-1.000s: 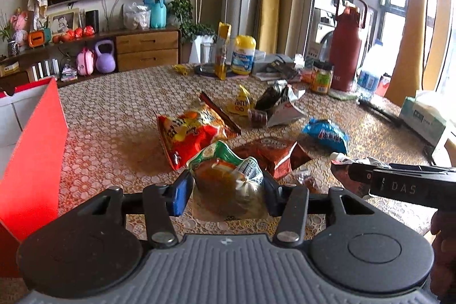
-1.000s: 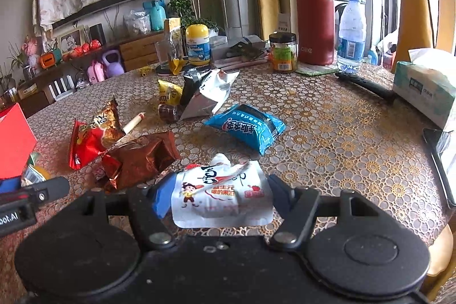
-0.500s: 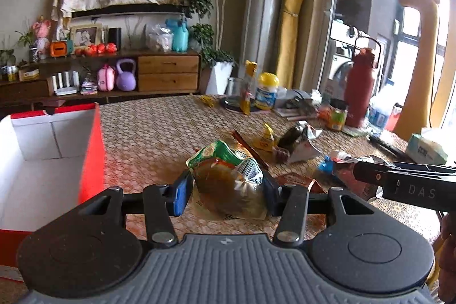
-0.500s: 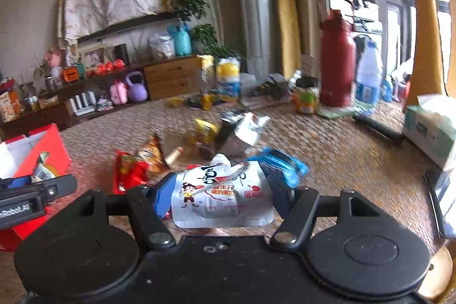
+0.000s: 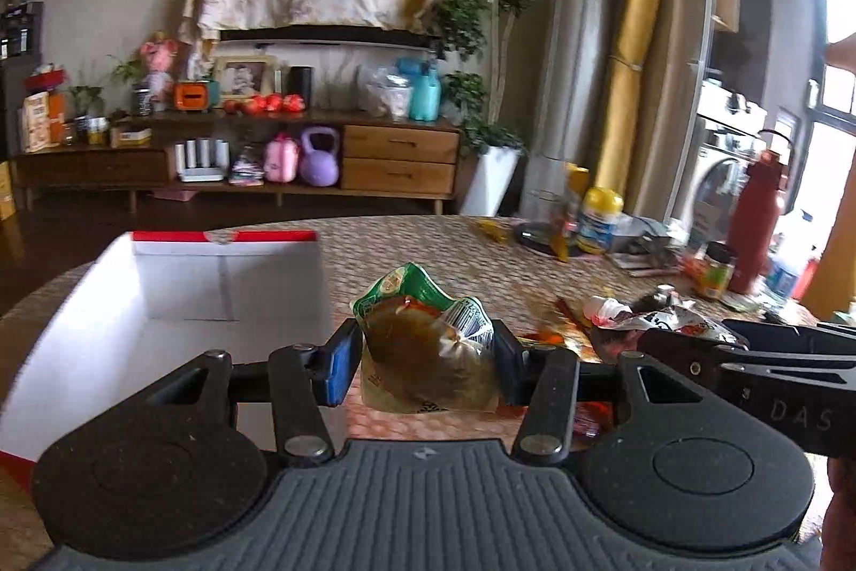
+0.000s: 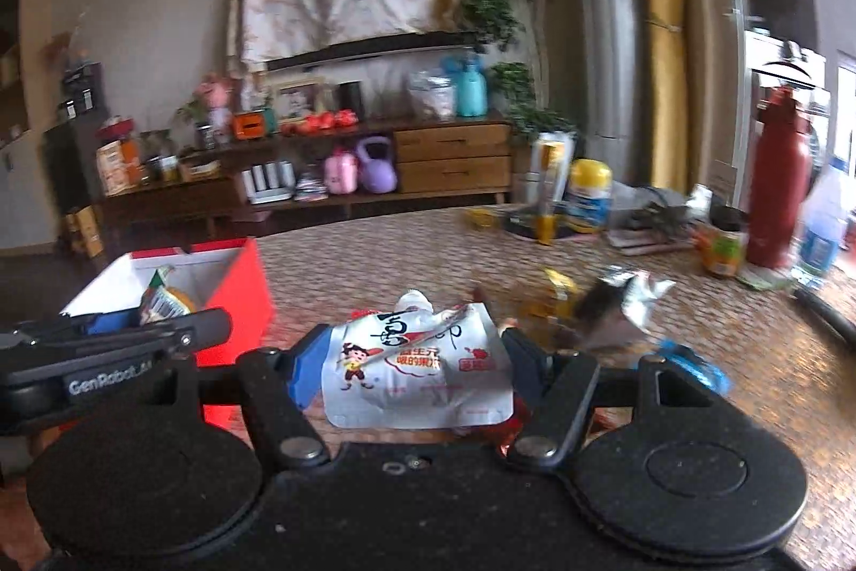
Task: Organize snacks
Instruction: 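Carry the bun with the left tool into the box while the right tool carries the pouch there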
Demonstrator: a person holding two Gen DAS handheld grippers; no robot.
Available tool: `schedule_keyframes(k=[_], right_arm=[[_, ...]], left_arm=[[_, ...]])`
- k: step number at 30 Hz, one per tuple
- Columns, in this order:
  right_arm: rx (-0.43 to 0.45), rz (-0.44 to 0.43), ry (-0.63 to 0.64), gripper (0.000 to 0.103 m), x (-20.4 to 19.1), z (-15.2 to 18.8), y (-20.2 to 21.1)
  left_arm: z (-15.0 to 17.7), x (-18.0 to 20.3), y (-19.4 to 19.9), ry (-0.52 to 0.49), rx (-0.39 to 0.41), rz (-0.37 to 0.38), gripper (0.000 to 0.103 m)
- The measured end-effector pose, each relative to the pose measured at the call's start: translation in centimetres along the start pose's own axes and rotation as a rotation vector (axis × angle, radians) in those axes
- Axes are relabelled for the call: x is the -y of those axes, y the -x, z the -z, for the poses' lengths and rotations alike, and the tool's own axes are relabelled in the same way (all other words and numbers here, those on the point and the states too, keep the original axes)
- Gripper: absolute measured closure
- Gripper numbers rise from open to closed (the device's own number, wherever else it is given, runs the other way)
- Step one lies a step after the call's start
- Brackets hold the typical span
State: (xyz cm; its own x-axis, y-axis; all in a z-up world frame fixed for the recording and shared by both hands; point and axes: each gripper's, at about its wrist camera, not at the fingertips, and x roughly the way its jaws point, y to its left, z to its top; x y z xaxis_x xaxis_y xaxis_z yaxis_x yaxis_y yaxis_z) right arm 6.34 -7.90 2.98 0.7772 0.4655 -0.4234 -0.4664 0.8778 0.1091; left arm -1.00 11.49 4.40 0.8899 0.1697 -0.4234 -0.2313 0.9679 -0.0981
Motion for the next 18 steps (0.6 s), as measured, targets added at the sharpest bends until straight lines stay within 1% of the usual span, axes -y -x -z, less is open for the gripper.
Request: schedule_keyframes(k=[10,18], right_arm=[[-0.026,-0.140,0.066,0.036,-5.4,-2.6,-2.8],[-0.051,-0.235,0.130,0.036,-9.9,-4.0,-5.6]], left_arm=[[-1.4,-5.5,-0.6,0.052,-0.016,-0.136,0.053],[-1.1,-9.7,-1.2,0.100,-0.046,-0.219,0.053]])
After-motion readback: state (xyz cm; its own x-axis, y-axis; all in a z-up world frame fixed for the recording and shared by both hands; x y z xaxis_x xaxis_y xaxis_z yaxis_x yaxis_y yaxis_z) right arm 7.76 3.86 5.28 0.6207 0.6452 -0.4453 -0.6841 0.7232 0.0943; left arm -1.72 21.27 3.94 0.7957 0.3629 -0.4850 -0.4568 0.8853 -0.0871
